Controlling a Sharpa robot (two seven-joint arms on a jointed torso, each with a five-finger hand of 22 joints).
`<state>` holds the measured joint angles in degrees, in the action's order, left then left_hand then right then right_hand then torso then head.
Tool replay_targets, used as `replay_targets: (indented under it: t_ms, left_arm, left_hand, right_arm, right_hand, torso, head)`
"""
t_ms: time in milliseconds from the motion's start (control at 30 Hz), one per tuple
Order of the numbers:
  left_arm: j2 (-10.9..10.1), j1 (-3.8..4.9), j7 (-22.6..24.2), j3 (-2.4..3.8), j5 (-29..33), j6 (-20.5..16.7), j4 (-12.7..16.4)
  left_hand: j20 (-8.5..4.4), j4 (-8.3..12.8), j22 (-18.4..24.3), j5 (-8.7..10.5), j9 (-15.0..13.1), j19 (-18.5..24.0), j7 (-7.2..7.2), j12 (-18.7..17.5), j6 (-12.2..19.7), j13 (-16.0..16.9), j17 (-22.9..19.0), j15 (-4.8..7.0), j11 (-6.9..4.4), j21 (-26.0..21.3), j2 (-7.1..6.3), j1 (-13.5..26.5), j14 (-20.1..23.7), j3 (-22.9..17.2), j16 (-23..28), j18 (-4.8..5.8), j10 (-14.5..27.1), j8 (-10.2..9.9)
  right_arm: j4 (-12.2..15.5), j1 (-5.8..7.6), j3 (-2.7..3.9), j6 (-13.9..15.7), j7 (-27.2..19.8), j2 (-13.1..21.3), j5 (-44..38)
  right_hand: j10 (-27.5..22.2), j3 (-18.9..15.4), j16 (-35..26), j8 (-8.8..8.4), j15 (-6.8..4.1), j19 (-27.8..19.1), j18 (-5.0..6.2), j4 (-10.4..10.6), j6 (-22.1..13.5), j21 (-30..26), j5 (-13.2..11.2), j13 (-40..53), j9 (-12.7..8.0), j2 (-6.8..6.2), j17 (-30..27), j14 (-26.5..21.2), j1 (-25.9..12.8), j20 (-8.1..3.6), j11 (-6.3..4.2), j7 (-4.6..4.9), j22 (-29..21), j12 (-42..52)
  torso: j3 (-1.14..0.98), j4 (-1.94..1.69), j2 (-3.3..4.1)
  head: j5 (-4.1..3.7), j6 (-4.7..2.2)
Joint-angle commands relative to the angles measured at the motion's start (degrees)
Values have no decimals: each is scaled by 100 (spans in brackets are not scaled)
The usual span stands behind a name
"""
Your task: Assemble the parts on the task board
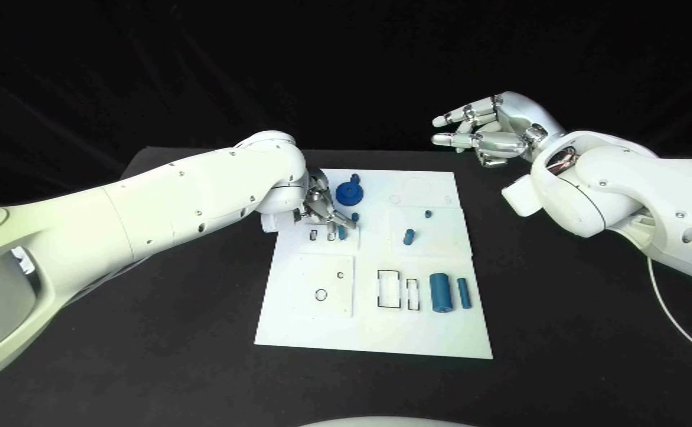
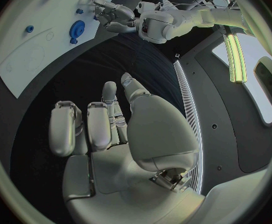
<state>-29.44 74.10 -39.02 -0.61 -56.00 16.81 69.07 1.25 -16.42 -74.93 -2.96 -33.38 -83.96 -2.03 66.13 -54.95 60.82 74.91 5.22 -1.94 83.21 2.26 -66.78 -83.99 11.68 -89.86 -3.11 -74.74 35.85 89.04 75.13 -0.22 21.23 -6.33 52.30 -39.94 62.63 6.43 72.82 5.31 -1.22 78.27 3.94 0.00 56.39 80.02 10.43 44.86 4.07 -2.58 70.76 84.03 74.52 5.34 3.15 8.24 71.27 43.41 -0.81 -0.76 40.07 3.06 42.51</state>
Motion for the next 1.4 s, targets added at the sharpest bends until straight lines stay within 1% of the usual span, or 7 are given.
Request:
replay_targets:
  t_ms: [33,267,733,933,1100,1333,1400]
  left_arm:
    - [34,5,-14,-1,-23,193,-17]
    - [64,4,-7,-2,-21,224,-27]
    - [136,2,39,-8,-50,306,-106]
    - [158,-1,28,-10,-50,289,-121]
    - [170,-3,21,-9,-45,272,-139]
    - [174,-4,18,-9,-4,307,-147]
    - [174,-3,19,-9,15,303,-148]
  left_hand:
    - [-42,28,-420,13,-9,-210,7,22,32,10,1509,15,-1,33,16,-24,-601,-13,-14,77,-21,34]
    - [-41,29,-415,13,-16,-207,6,22,34,12,1509,14,0,30,22,-36,-601,-13,-14,76,-20,37]
    - [-30,54,-402,8,-84,-195,1,21,57,17,1509,6,7,20,91,-177,-601,-40,-14,72,-8,53]
    - [-25,78,-407,7,-133,-192,-1,26,73,29,1509,4,8,22,190,-299,-601,-102,-14,71,-6,60]
    - [-24,101,-411,7,-160,-191,-3,23,86,28,1509,2,10,23,216,-368,-601,-130,-14,71,-1,60]
    - [-24,247,-410,5,-223,-184,3,10,117,26,1509,6,4,19,288,-659,-601,-290,-14,69,14,55]
    - [-30,342,-407,3,-241,-180,21,3,138,27,1509,16,-11,16,365,-846,-601,-429,-14,67,20,40]
  right_arm:
    - [4,0,0,-96,15,-11,-78]
    - [-2,0,0,-108,39,-26,-85]
    - [-13,-1,-3,-140,33,-48,-86]
    - [-12,-2,-4,-158,35,-50,-63]
    - [-16,-2,-4,-179,44,-57,-56]
    - [-18,-2,-5,-202,51,-57,-54]
    - [-18,-2,-5,-209,51,-58,-53]
  right_hand:
    - [18,-39,-22,12,13,-2,37,-9,12,-16,35,-5,1,38,-5,185,-15,-21,11,10,-4,-26]
    - [17,-40,-23,12,13,-2,37,-8,11,-17,41,-8,0,44,-6,185,-15,-21,11,10,-5,-27]
    - [17,-38,-14,12,12,2,36,-6,10,-14,47,-11,0,52,6,187,-14,-21,10,9,0,-29]
    - [19,-39,-17,11,12,6,35,-5,8,-12,50,-10,-1,58,4,187,-13,-21,10,10,5,-26]
    - [16,-39,-27,11,12,0,37,-2,7,-17,52,-17,-1,63,-7,185,-15,-22,11,10,-4,-32]
    - [16,-39,-27,11,12,0,37,-2,7,-17,52,-17,-1,63,-7,185,-15,-22,11,10,-4,-32]
    - [16,-39,-27,11,12,0,37,-2,7,-17,52,-17,-1,63,-7,185,-15,-22,11,10,-4,-32]
  torso:
    - [3,-7,1]
    - [-3,-6,0]
    - [1,-4,1]
    - [-1,-6,6]
    - [-1,-5,2]
    - [-1,-11,3]
    - [-2,-9,3]
  head:
    - [-6,7]
    - [1,17]
    - [5,35]
    - [13,39]
    - [12,44]
    - [5,60]
    - [5,61]
